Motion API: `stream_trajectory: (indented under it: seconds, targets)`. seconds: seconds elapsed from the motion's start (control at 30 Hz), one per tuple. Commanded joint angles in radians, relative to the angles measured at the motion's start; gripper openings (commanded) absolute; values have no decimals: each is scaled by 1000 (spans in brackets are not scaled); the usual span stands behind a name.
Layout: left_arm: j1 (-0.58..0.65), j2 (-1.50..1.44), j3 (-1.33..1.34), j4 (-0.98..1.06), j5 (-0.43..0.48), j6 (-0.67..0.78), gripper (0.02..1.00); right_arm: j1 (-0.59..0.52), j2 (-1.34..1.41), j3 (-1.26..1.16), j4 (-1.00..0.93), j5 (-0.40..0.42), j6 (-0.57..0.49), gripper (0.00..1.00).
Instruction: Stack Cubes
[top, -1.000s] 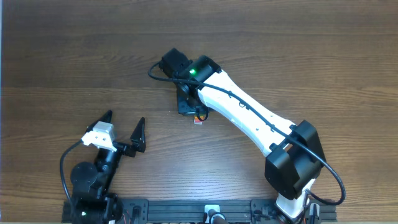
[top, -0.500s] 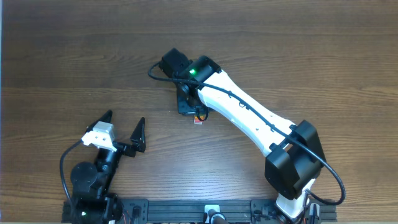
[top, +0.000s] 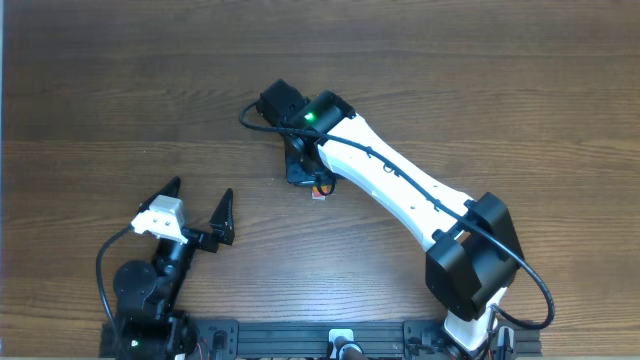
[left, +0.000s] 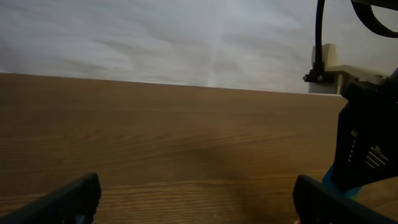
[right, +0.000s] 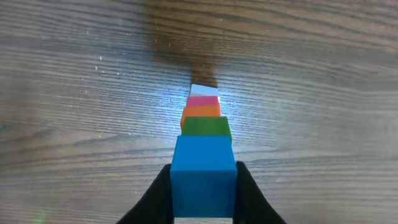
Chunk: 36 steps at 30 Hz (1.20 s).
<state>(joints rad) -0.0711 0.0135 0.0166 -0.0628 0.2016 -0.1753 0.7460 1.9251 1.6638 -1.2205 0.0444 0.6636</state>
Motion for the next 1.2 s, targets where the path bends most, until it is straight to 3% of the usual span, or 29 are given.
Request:
stream_trajectory:
  seconds: [0.03,0.17,0.47,0.6,0.77,0.9,0.97,1.2]
  targets:
    - [-3,-9,-11,4,-13,14,998,-8,13,-18,6,16,13,347]
    - [-3,-9,-11,4,-13,14,998,-8,13,-18,6,16,13,617]
    - [-3,-9,-11,4,-13,14,998,-26,13,-17,66,18,-24,993]
    - [-3,-9,-11,4,-13,14,998,-92,13,-5,172,72,-106,993]
    - [-3,-9,-11,4,-13,14,996,-218,12,18,268,201,-221,991]
    - [-3,-9,-11,4,-13,14,998,-327,5,19,286,200,-315,991]
    - [-3,-9,-11,4,-13,14,998,-403,-5,19,272,162,-366,991]
    - [-3,-9,-11,4,-13,14,998,-622,-72,-1,211,103,-428,993]
